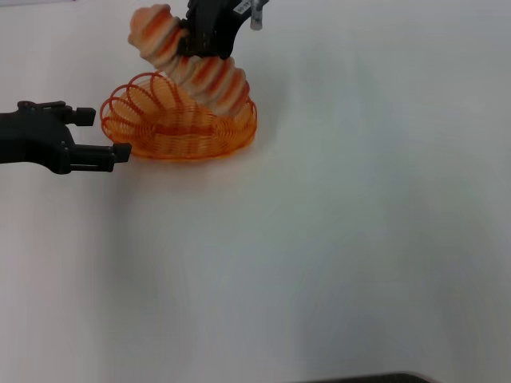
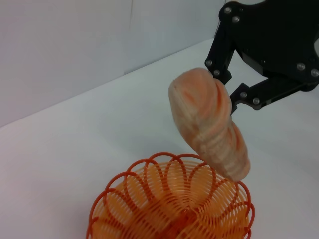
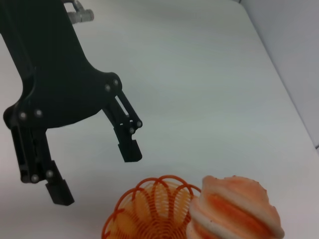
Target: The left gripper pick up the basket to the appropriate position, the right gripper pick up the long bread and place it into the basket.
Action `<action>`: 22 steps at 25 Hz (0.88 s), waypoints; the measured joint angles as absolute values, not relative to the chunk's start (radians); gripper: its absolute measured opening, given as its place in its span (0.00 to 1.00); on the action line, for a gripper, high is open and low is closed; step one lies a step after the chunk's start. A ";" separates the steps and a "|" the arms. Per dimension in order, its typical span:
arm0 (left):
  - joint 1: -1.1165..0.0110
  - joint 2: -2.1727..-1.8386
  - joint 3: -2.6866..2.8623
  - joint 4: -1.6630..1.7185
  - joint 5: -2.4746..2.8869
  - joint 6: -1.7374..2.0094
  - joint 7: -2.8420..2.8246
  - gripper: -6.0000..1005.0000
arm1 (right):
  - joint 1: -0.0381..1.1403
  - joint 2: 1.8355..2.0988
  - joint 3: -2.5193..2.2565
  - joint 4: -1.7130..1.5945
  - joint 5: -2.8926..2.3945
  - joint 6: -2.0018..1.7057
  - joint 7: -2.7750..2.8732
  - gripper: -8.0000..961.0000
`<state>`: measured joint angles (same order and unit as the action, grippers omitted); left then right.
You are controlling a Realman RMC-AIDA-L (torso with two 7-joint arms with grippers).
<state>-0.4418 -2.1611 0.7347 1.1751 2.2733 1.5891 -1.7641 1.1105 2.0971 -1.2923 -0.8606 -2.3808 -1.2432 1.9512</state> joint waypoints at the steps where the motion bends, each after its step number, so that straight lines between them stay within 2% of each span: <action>1: -0.442 -2.161 0.735 1.175 2.273 1.589 -1.764 0.88 | 1.111 2.097 -1.293 -0.859 -2.381 -1.241 1.953 0.18; 11: -0.445 -2.160 0.735 1.177 2.273 1.586 -1.764 0.89 | 1.102 2.097 -1.295 -0.859 -2.379 -1.239 1.946 0.18; 22: -0.445 -2.160 0.735 1.175 2.273 1.576 -1.763 0.89 | 1.095 2.096 -1.293 -0.859 -2.357 -1.226 1.953 0.37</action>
<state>-0.4449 -2.1598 0.7347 1.1755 2.2733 1.5763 -1.7633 1.0952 2.0956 -1.2931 -0.8591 -2.3573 -1.2259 1.9527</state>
